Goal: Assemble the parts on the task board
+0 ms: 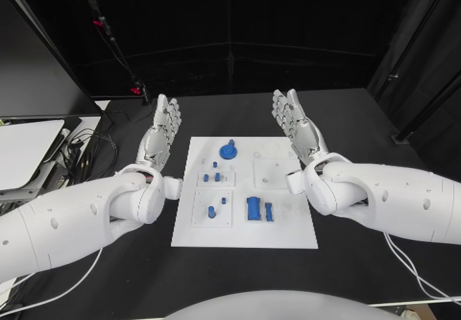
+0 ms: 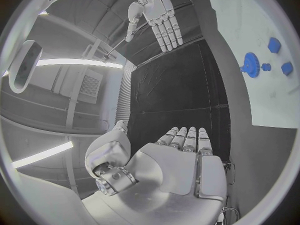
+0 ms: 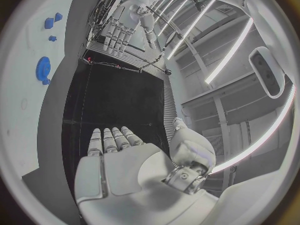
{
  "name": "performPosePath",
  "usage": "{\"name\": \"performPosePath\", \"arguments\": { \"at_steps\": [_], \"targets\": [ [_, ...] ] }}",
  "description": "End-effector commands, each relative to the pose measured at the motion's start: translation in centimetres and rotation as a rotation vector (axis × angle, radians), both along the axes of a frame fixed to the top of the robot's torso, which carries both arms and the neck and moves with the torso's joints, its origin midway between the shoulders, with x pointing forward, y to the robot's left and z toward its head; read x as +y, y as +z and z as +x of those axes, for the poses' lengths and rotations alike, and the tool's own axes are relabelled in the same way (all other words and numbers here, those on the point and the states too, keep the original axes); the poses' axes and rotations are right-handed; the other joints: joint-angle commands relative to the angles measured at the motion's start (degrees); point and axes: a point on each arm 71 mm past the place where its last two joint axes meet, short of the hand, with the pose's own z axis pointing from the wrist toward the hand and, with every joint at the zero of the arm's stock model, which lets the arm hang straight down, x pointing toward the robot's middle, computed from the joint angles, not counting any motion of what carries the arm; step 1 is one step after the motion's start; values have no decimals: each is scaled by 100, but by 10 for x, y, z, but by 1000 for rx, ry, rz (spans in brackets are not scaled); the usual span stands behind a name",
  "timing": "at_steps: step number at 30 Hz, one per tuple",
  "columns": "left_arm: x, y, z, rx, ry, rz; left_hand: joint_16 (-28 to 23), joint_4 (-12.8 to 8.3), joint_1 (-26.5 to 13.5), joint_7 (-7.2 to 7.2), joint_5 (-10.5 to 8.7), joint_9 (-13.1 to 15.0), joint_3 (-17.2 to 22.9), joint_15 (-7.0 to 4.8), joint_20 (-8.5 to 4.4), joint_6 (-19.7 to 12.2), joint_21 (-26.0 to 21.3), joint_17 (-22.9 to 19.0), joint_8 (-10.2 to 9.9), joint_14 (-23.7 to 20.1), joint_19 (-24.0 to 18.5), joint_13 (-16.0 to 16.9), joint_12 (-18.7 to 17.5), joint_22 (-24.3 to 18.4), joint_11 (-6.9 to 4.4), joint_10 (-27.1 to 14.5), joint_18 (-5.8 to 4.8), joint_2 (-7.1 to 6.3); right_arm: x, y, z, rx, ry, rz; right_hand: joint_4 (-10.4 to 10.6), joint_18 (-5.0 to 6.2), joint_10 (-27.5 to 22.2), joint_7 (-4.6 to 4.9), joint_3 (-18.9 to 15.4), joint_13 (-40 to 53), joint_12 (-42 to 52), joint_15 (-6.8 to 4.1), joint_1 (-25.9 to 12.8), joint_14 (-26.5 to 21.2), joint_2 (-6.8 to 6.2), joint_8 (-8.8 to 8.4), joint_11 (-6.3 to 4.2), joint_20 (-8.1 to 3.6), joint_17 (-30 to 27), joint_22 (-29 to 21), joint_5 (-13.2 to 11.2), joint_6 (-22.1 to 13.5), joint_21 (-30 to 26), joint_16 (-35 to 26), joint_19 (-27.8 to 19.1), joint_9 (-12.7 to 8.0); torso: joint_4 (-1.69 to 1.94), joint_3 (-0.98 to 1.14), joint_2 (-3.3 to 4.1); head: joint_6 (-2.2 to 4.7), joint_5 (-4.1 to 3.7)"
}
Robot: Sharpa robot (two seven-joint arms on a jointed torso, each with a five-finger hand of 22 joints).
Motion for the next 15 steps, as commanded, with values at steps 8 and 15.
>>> {"name": "performPosePath", "arguments": {
  "at_steps": [8,15],
  "targets": [
    [9,-5,-10,177,202,-43,-62,-18,-371,-1,-20,-5,1,-25,-31,-29,-19,-5,-16,-5,13,-5,-28,-9,2,-18,-33,-4,6,-17,10,245,-217,124,-24,-37,-30,2,-1,-41,-20,0,-350,-21,-5,-26,0,0,-30,-60,-16,-30,-19,-20,-29,-11,-338,-49,-460,767,400],
    [9,-5,-10,177,202,-43,-62,-18,-371,-1,-20,-5,1,-25,-31,-29,-19,-5,-16,-5,13,-5,-28,-9,2,-18,-33,-4,7,-18,10,256,-225,130,-24,-37,-30,2,-1,-41,-20,0,-350,-21,-5,-26,0,0,-30,-60,-16,-30,-19,-20,-29,-11,-394,-57,-536,911,476]
  ]
}}
